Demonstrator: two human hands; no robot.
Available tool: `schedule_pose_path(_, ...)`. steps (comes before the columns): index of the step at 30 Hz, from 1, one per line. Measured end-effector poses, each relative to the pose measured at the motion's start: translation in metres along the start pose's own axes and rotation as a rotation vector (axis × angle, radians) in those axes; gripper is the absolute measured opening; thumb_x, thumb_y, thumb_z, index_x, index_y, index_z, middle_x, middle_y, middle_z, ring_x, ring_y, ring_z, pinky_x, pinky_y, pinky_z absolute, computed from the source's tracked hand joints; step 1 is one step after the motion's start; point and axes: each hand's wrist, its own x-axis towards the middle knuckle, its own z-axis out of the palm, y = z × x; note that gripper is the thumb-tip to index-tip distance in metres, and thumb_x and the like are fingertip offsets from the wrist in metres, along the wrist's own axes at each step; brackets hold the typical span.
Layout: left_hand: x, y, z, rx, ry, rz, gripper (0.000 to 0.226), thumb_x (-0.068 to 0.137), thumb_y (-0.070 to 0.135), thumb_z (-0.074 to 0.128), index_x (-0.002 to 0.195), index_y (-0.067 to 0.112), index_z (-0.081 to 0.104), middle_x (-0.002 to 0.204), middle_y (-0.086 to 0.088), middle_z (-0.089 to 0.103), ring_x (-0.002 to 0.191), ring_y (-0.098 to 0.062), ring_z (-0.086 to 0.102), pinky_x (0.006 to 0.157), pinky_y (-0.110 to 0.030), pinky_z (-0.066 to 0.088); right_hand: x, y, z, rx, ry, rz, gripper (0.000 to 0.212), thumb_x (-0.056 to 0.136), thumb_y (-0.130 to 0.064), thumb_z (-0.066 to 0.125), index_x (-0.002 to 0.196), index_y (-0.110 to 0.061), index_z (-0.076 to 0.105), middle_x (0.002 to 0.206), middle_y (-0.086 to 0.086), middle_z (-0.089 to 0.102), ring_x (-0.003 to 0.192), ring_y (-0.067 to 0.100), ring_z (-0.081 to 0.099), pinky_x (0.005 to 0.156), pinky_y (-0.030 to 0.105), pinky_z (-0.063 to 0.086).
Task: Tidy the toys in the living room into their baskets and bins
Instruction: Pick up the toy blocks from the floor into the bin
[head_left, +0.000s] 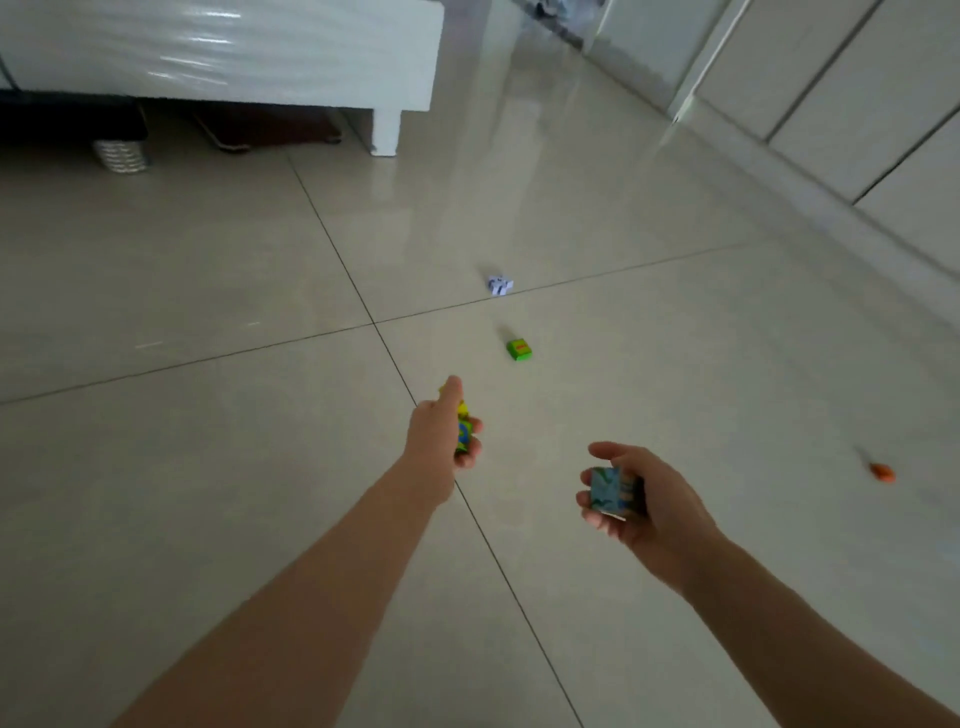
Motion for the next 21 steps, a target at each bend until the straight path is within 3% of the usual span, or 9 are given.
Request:
schedule_pose_path(3, -0.007, 0.003, 0.002, -0.080, -0.016, -0.063, 0.034, 0.095, 0.039, 0.046, 0.073, 0.014, 0.039, 0.062, -0.007, 0.050, 0.025, -0.009, 0.037, 0.035, -0.012, 0.024, -0.009, -0.017, 0.015, -0.095, -0.005, -0.005, 0.022, 0.090, -0.007, 0.038, 0.089, -0.005, 0.060, 0.067, 0.013, 0.057, 0.050, 0.021, 0.056, 0.042, 0.023, 0.046)
schedule_pose_path(6, -0.008, 0.016, -0.001, -0.053, -0.003, -0.008, 0.031, 0.094, 0.039, 0.046, 0.077, 0.014, 0.040, 0.065, -0.007, 0.052, 0.030, -0.010, 0.039, 0.036, -0.014, 0.026, 0.001, -0.037, 0.029, -0.213, 0.035, -0.035, 0.023, 0.092, -0.015, 0.042, 0.082, -0.007, 0.061, 0.057, 0.010, 0.055, 0.038, 0.017, 0.053, 0.035, 0.017, 0.040)
schedule_pose_path(10, -0.003, 0.029, -0.023, 0.000, 0.017, 0.083, 0.026, 0.095, 0.037, 0.045, 0.083, 0.014, 0.040, 0.071, -0.008, 0.055, 0.038, -0.013, 0.041, 0.041, -0.021, 0.029, 0.051, -0.044, 0.056, -0.358, 0.070, -0.108, 0.012, 0.092, -0.020, 0.051, 0.088, -0.011, 0.058, 0.068, 0.010, 0.056, 0.036, 0.017, 0.054, 0.035, 0.019, 0.044)
schedule_pose_path(13, 0.000, 0.038, -0.055, 0.025, 0.092, 0.110, 0.024, 0.096, 0.035, 0.043, 0.087, 0.013, 0.042, 0.072, -0.007, 0.057, 0.040, -0.014, 0.042, 0.043, -0.022, 0.031, 0.103, -0.043, 0.073, -0.571, 0.090, -0.183, 0.012, 0.092, -0.017, 0.052, 0.101, -0.010, 0.053, 0.065, 0.007, 0.050, 0.044, 0.019, 0.050, 0.039, 0.022, 0.046)
schedule_pose_path(15, 0.009, 0.038, -0.076, 0.056, 0.154, 0.123, 0.024, 0.096, 0.036, 0.042, 0.089, 0.013, 0.043, 0.073, -0.007, 0.057, 0.042, -0.015, 0.042, 0.042, -0.021, 0.031, 0.142, -0.043, 0.081, -0.742, 0.089, -0.225, 0.025, 0.090, -0.019, 0.052, 0.114, -0.012, 0.050, 0.072, 0.007, 0.051, 0.049, 0.021, 0.049, 0.047, 0.025, 0.048)
schedule_pose_path(17, 0.019, 0.035, -0.090, 0.063, 0.210, 0.130, 0.025, 0.097, 0.036, 0.041, 0.089, 0.012, 0.044, 0.073, -0.007, 0.057, 0.039, -0.014, 0.043, 0.038, -0.019, 0.030, 0.179, -0.044, 0.087, -0.978, 0.089, -0.286, 0.038, 0.087, -0.024, 0.052, 0.124, -0.015, 0.046, 0.091, 0.011, 0.057, 0.056, 0.027, 0.057, 0.062, 0.034, 0.054)
schedule_pose_path(19, 0.033, 0.030, -0.096, 0.040, 0.261, 0.131, 0.025, 0.097, 0.035, 0.039, 0.088, 0.013, 0.043, 0.072, -0.008, 0.057, 0.033, -0.011, 0.042, 0.034, -0.015, 0.029, 0.214, -0.046, 0.091, -1.228, 0.081, -0.325, 0.049, 0.087, -0.031, 0.051, 0.134, -0.021, 0.039, 0.118, 0.013, 0.054, 0.079, 0.033, 0.065, 0.080, 0.042, 0.055)
schedule_pose_path(21, 0.038, 0.026, -0.101, 0.032, 0.285, 0.119, 0.025, 0.098, 0.034, 0.039, 0.086, 0.013, 0.043, 0.073, -0.010, 0.057, 0.028, -0.010, 0.042, 0.033, -0.012, 0.028, 0.234, -0.047, 0.094, -1.418, 0.070, -0.336, 0.057, 0.089, -0.036, 0.049, 0.142, -0.028, 0.026, 0.129, 0.012, 0.044, 0.097, 0.036, 0.062, 0.089, 0.044, 0.051)
